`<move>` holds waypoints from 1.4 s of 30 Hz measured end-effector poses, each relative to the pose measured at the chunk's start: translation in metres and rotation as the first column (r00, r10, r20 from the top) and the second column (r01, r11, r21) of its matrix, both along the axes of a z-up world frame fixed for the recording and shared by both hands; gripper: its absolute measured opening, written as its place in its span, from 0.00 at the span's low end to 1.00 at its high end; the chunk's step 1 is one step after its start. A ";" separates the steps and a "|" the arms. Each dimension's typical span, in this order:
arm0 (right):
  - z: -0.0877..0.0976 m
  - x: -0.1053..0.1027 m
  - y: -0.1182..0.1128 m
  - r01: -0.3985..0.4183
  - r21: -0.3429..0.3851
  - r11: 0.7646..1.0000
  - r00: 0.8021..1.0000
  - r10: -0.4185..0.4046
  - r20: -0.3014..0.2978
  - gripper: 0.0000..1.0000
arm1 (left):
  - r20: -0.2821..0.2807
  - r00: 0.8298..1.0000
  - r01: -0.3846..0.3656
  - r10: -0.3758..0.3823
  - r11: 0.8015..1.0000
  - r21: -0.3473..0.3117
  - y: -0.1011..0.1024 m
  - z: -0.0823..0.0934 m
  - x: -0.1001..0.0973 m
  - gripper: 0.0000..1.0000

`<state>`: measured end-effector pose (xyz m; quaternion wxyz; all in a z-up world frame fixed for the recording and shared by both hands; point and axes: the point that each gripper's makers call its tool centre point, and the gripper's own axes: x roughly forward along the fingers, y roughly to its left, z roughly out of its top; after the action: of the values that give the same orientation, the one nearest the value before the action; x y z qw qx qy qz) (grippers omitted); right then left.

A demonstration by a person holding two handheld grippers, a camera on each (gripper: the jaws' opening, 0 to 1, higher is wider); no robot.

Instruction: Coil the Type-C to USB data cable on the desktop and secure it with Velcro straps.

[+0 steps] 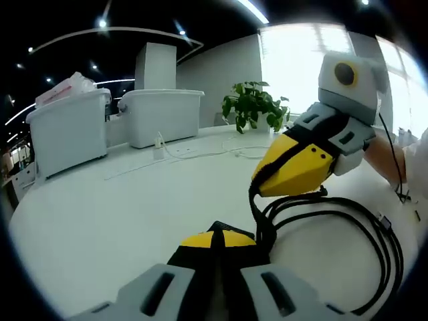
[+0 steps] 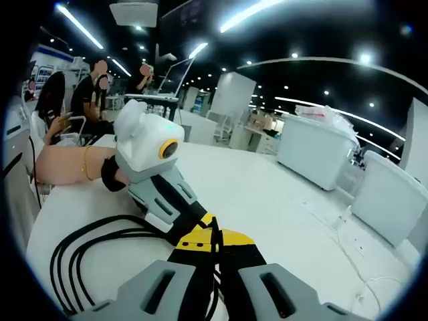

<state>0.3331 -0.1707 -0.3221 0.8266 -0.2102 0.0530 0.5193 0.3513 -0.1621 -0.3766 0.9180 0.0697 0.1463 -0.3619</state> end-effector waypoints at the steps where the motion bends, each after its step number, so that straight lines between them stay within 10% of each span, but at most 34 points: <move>1: -0.001 0.000 0.000 0.001 -0.002 1.000 1.000 -0.001 -0.003 0.02 | 0.001 1.000 0.001 -0.001 1.000 0.002 0.000 0.000 0.000 0.04; 34: -0.045 0.016 0.011 -0.072 -0.241 0.968 0.996 0.058 -0.064 0.02 | 0.053 0.997 -0.049 0.048 0.998 0.035 0.007 0.001 0.018 0.04; 42: -0.051 0.018 0.016 -0.147 -0.278 0.949 0.976 0.094 -0.198 0.02 | 0.042 0.997 -0.059 0.058 0.998 0.010 0.010 0.001 0.019 0.04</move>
<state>0.3513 -0.1550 -0.3729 0.7450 -0.2838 0.1912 0.5726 0.3702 -0.1525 -0.3760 0.9306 0.0780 0.1313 -0.3325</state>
